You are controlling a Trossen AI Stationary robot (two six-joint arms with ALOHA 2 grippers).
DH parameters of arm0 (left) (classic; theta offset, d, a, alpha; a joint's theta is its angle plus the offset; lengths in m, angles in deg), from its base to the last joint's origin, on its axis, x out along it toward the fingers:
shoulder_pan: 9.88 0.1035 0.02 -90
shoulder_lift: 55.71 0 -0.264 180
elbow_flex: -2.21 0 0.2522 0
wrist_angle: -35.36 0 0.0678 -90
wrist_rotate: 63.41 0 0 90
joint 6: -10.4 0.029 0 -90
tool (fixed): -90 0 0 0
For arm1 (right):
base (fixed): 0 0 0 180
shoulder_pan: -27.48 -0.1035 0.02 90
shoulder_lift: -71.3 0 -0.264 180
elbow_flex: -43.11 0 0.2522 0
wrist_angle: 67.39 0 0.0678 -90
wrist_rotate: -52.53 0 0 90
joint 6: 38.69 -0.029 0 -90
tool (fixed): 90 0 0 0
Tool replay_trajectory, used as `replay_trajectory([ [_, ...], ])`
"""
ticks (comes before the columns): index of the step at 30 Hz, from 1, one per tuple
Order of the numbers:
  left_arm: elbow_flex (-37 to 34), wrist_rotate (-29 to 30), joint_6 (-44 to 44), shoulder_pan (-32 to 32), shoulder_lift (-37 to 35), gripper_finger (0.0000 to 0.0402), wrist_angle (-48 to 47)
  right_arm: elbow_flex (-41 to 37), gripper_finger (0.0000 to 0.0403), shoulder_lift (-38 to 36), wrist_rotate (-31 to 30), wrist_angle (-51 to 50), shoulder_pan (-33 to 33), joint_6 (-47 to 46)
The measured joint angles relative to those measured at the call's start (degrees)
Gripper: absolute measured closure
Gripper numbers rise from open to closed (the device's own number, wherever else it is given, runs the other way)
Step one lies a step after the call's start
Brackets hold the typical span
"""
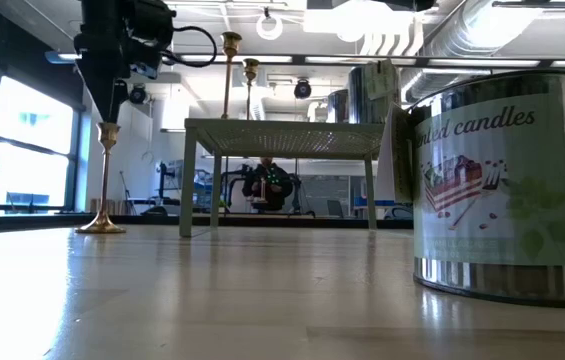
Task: Pick & Place candle stick holders
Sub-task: Put the gold candle holder on the shelf
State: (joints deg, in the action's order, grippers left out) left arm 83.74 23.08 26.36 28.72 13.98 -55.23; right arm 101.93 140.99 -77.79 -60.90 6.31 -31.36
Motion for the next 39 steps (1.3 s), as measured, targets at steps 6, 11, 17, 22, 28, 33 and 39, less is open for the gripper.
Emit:
replay_trajectory([
  [6, 0.00, 4.09, -3.85, 0.01, 0.00, 0.0014, 0.33, 0.00, 0.0003, 0.00, -0.02, 0.08, 0.00, -0.01],
  [11, -0.01, 3.95, -6.15, 0.01, 0.00, 0.0014, 0.33, 0.00, 0.0003, 0.00, 0.00, 0.11, 0.00, -0.01],
  [17, 0.00, 3.24, -7.75, 0.01, 0.00, 0.0014, 0.22, 0.00, 0.0003, 0.00, 0.00, 0.13, 0.00, -0.03],
  [22, -0.02, 0.89, -7.65, -0.03, 0.14, 0.0014, 0.21, 0.00, 0.0003, 0.00, -0.02, 0.11, 0.00, 0.04],
  [28, -0.04, 1.37, -8.75, -0.12, 1.93, 0.0014, 0.11, 0.00, 0.0003, 0.00, 0.00, 0.04, 0.00, 0.12],
  [33, -0.04, 1.70, -9.00, -1.94, 4.24, 0.0014, 0.17, 0.00, 0.0003, 0.00, 0.00, -0.55, 0.02, 0.01],
  [39, -0.07, 3.41, -9.11, -4.49, 6.18, 0.0014, 0.57, 0.00, 0.0003, 0.00, 0.02, -1.27, 0.02, -1.08],
])
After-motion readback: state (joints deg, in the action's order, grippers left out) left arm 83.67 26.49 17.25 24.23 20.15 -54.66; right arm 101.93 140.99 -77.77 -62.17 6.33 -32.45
